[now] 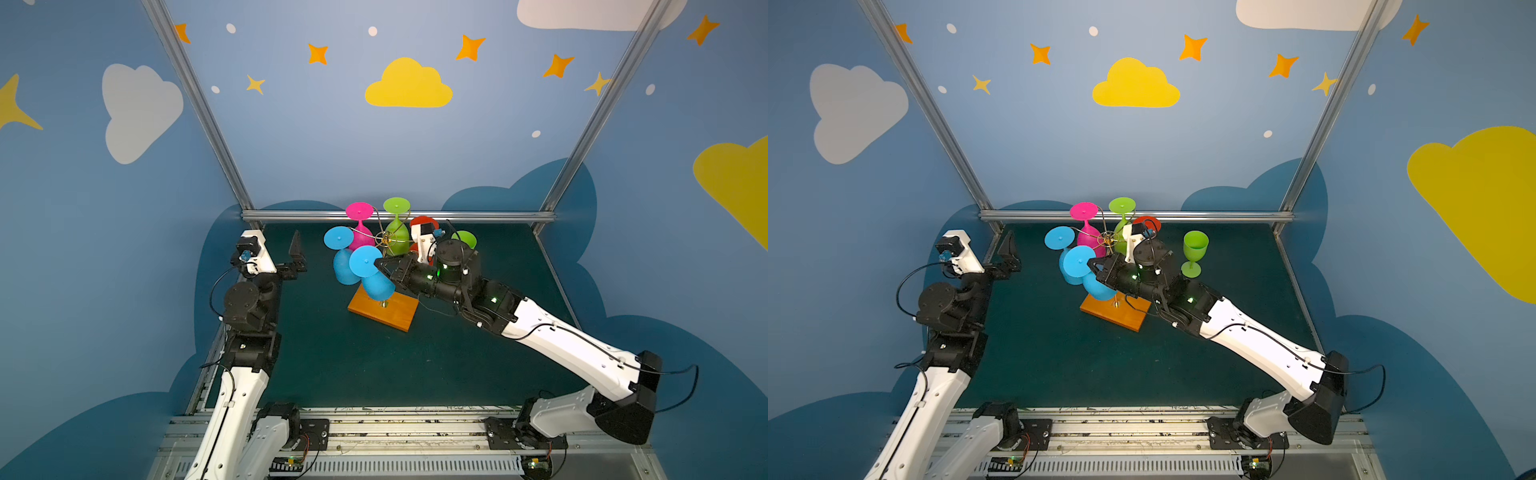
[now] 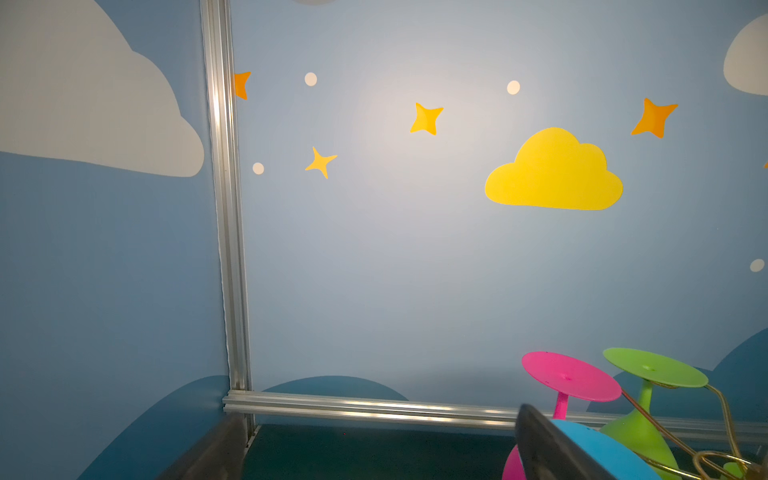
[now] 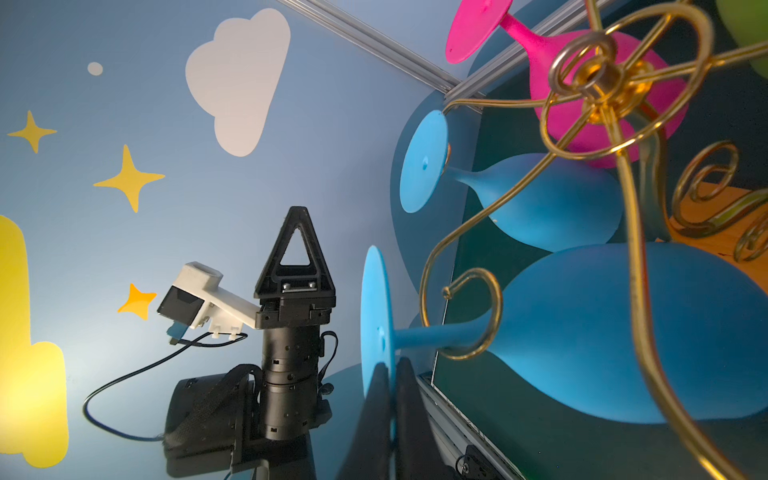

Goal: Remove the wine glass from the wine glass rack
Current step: 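Raise the left arm and swing the left gripper toward the blue glass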

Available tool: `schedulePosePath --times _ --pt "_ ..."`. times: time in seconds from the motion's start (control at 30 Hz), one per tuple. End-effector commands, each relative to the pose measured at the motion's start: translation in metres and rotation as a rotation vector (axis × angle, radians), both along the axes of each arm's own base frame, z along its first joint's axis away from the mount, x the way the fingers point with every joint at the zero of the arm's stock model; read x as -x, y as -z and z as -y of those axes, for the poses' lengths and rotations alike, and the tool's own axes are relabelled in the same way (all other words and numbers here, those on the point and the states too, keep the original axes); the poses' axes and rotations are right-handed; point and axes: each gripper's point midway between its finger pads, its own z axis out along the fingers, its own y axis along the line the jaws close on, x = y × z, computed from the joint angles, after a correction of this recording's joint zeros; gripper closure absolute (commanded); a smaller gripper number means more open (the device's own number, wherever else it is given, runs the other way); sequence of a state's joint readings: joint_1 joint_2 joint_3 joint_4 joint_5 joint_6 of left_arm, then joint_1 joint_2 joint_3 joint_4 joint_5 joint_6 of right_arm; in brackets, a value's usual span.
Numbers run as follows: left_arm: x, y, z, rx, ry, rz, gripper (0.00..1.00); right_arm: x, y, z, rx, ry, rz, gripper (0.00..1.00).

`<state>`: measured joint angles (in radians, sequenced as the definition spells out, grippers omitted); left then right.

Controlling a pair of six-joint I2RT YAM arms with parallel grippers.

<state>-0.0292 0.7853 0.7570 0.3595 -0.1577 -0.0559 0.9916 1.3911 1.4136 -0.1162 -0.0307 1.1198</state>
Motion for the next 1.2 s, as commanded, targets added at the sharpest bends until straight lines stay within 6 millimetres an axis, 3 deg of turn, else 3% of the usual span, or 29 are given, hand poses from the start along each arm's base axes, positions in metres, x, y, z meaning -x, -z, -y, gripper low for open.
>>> schedulePosePath --times 0.0,0.23,0.53,0.87,1.17 --pt "0.006 -0.008 -0.002 0.000 -0.010 0.027 0.01 -0.002 -0.018 0.009 -0.018 0.027 0.063 1.00" --pt "0.018 -0.023 0.012 0.013 0.069 -0.041 0.00 -0.003 -0.016 0.006 -0.008 0.004 0.063 1.00" --pt "0.065 -0.034 0.021 0.081 0.150 -0.103 0.01 -0.010 -0.016 0.000 -0.042 -0.034 0.034 1.00" --pt "0.101 -0.033 0.028 0.144 0.213 -0.094 0.01 -0.009 -0.020 -0.009 -0.043 -0.070 0.035 1.00" --pt "0.099 -0.013 0.040 0.208 0.287 -0.163 0.01 -0.005 -0.021 -0.002 -0.033 -0.059 0.062 1.00"
